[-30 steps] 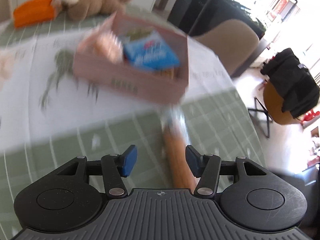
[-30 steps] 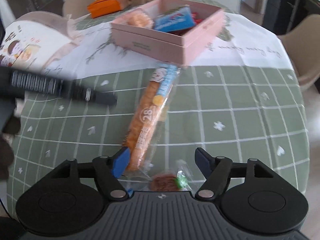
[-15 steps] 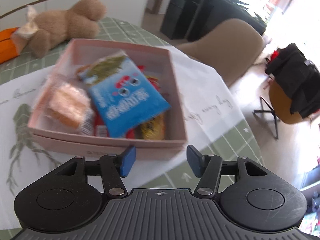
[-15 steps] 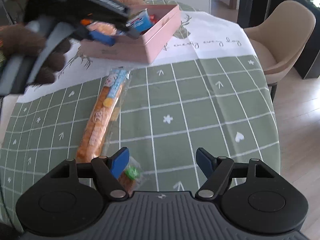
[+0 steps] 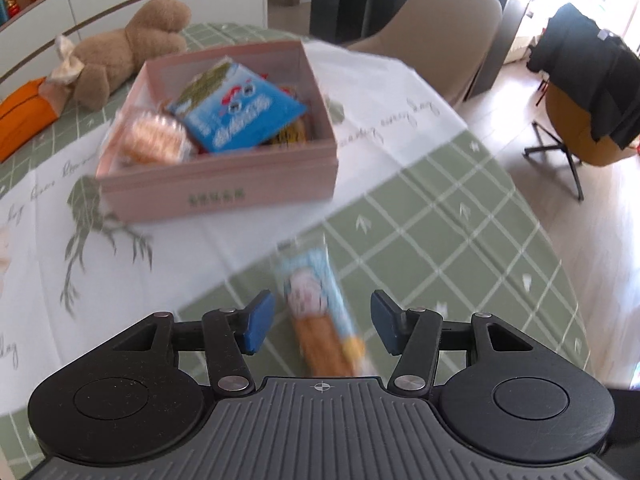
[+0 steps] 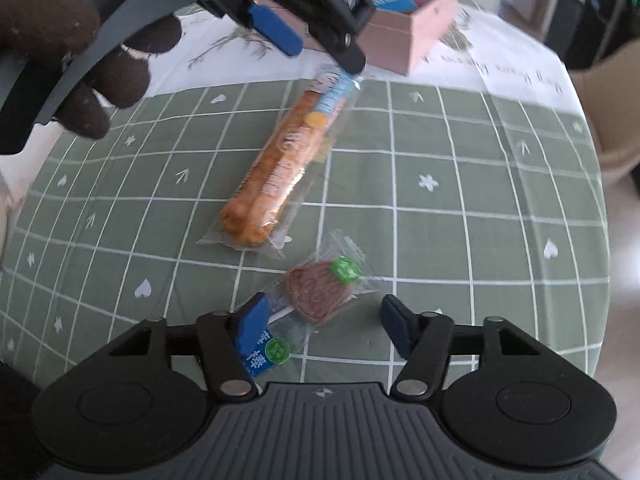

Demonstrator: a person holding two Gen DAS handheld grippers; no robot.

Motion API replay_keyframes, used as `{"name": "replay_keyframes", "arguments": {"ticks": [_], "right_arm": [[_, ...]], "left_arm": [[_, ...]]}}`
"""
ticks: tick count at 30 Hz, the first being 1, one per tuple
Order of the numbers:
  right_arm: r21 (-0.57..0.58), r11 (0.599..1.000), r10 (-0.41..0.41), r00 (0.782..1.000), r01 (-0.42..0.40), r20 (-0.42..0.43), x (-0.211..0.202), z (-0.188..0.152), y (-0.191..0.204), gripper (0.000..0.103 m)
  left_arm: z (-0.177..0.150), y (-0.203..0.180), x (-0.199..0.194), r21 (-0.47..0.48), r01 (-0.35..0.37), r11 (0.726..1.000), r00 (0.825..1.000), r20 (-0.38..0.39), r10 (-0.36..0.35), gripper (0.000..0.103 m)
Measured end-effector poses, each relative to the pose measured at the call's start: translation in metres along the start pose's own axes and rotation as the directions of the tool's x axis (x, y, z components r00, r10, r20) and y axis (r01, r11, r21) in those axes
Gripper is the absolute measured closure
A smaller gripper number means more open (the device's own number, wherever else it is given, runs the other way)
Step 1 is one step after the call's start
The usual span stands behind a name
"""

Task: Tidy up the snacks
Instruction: 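Grasp the orange bread roll with left gripper and lift it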

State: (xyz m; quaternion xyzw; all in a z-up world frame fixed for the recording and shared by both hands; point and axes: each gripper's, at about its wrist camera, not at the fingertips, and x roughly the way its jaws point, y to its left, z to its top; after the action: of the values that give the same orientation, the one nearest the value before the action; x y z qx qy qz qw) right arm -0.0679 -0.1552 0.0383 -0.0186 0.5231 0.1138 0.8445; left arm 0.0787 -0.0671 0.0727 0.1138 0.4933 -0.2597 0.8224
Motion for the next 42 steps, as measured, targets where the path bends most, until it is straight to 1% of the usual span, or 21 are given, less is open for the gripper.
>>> {"name": "replay_keyframes", "arguments": {"ticks": [1,4,6,8,10,13,18,19,21,23,26,28,29,31,33,34,35,36,37,39,42], "right_arm": [[0.004,1.0,-0.002,1.0,0.002,0.001,0.0,0.0,-0.001,0.051],[0.032,0.999,-0.035,0.999,0.035,0.008,0.0,0.006,-0.007,0.053],[0.047,0.998,-0.046,0.999,0.045,0.014,0.001,0.01,-0.012,0.055],[0.056,0.997,-0.049,0.999,0.048,0.017,0.003,0.013,-0.014,0.055],[0.064,0.997,-0.041,0.999,0.039,0.024,0.006,0.017,-0.014,0.056],[0.068,0.998,-0.022,0.999,0.019,0.041,0.014,0.028,-0.01,0.059],[0.036,0.999,0.026,0.997,-0.029,0.068,0.033,0.055,0.01,0.06],[0.029,0.999,0.03,0.997,-0.032,0.068,0.035,0.058,0.013,0.06],[0.017,0.999,0.027,0.997,-0.029,0.066,0.038,0.063,0.019,0.059],[0.011,1.0,0.022,0.998,-0.022,0.062,0.04,0.064,0.021,0.056],[0.035,0.999,0.005,0.998,-0.007,0.055,0.041,0.062,0.017,0.043],[0.055,0.998,-0.01,0.998,0.007,0.054,0.039,0.058,0.011,0.034],[0.063,0.998,-0.028,0.998,0.025,0.052,0.038,0.056,0.008,0.032],[0.089,0.994,-0.066,0.997,0.061,0.05,0.036,0.049,-0.002,0.022],[0.114,0.989,-0.101,0.993,0.095,0.055,0.033,0.04,-0.012,0.017],[0.119,0.987,-0.12,0.991,0.112,0.057,0.032,0.037,-0.015,0.016],[0.117,0.984,-0.142,0.988,0.135,0.057,0.032,0.034,-0.016,0.016],[0.124,0.982,-0.149,0.987,0.141,0.058,0.031,0.031,-0.018,0.012],[0.142,0.98,-0.152,0.986,0.142,0.062,0.031,0.029,-0.02,0.01],[0.165,0.974,-0.171,0.982,0.157,0.078,0.031,0.024,-0.021,0.007],[0.207,0.962,-0.203,0.974,0.18,0.097,0.032,0.019,-0.022,0.0]], "left_arm": [[-0.006,-0.001,0.002,0.002,0.0,1.0,1.0,-0.014,0.0,0.044],[-0.022,0.0,0.01,-0.003,0.007,1.0,0.999,-0.054,-0.008,0.046],[-0.03,0.003,0.013,-0.016,0.029,0.999,0.997,-0.065,-0.03,0.056],[-0.038,0.01,0.009,-0.052,0.06,0.997,0.997,-0.048,-0.063,0.065],[-0.045,0.02,0.002,-0.086,0.065,0.994,0.997,-0.03,-0.068,0.071],[-0.058,0.04,-0.012,-0.137,0.028,0.99,0.999,-0.012,-0.03,0.075],[-0.072,0.071,-0.029,-0.226,-0.03,0.974,1.0,-0.011,0.029,0.077],[-0.073,0.075,-0.029,-0.235,-0.038,0.971,0.999,-0.015,0.035,0.078],[-0.073,0.079,-0.027,-0.258,-0.019,0.966,1.0,-0.026,0.013,0.079],[-0.072,0.079,-0.027,-0.277,0.013,0.961,1.0,-0.014,-0.017,0.079],[-0.067,0.07,-0.031,-0.273,0.046,0.961,0.999,0.03,-0.039,0.078],[-0.062,0.062,-0.031,-0.251,0.085,0.964,0.996,0.049,-0.075,0.077],[-0.06,0.057,-0.029,-0.233,0.086,0.969,0.996,0.043,-0.078,0.075],[-0.057,0.045,-0.021,-0.182,0.072,0.981,0.997,0.018,-0.07,0.074],[-0.056,0.034,-0.013,-0.137,0.034,0.99,0.999,-0.006,-0.035,0.069],[-0.056,0.03,-0.008,-0.113,-0.001,0.994,1.0,-0.014,-0.001,0.067],[-0.056,0.028,-0.003,-0.103,-0.018,0.994,1.0,-0.027,0.015,0.059],[-0.055,0.029,0.001,-0.111,-0.01,0.994,0.999,-0.035,0.007,0.057],[-0.055,0.031,0.006,-0.119,-0.006,0.993,0.999,-0.048,0.0,0.057],[-0.056,0.032,0.013,-0.117,-0.002,0.993,0.998,-0.066,-0.006,0.061],[-0.059,0.035,0.011,-0.117,0.017,0.993,0.998,-0.055,-0.023,0.066]]}}
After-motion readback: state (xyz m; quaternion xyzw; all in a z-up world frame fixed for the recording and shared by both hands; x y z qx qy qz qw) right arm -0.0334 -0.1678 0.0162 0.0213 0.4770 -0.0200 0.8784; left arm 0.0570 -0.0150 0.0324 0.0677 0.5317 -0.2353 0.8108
